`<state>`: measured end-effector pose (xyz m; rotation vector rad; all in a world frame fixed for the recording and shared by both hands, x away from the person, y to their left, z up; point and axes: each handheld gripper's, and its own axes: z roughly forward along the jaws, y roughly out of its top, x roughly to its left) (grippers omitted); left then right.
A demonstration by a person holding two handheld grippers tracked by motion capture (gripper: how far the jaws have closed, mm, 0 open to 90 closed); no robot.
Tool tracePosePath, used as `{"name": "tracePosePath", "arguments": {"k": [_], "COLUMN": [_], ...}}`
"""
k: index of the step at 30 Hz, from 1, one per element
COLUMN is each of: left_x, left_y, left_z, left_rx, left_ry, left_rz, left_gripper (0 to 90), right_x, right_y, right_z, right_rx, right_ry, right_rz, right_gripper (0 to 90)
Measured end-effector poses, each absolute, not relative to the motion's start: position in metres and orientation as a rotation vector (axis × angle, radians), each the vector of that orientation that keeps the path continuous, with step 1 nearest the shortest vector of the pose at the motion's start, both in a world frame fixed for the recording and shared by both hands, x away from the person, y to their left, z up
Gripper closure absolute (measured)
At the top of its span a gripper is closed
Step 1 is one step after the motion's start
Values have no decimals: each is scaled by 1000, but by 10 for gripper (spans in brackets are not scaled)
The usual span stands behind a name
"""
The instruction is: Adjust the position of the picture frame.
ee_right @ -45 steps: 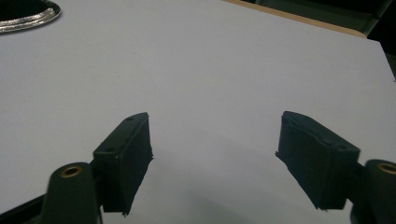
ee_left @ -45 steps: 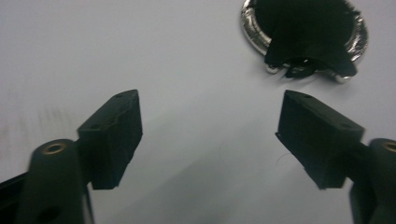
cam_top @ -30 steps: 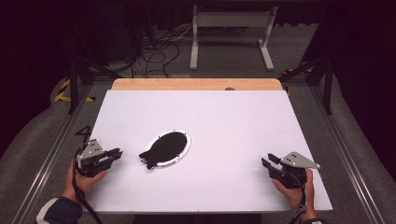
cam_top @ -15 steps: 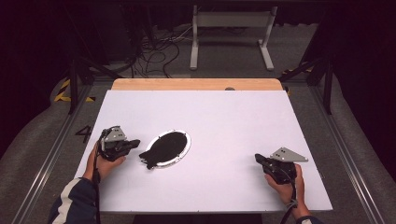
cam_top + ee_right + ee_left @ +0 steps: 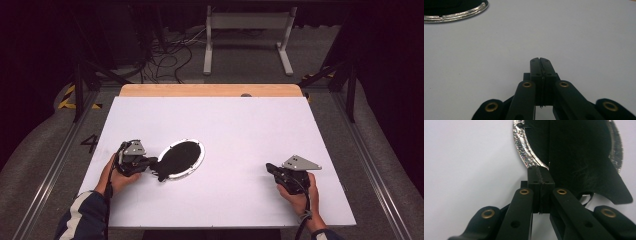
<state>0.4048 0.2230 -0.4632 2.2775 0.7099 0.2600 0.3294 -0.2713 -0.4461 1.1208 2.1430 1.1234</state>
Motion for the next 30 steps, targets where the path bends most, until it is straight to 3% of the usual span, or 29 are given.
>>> {"name": "tracePosePath", "arguments": {"k": [30], "left_x": [392], "left_y": [131], "left_z": [-464], "left_rx": [2300], "left_ry": [488], "left_rz": [181], "left_gripper": [895], "right_x": [344], "right_y": [-216], "right_z": [-449], "right_rx": [1028], "right_ry": [2273], "right_rz": [1142], "right_gripper": [900]}}
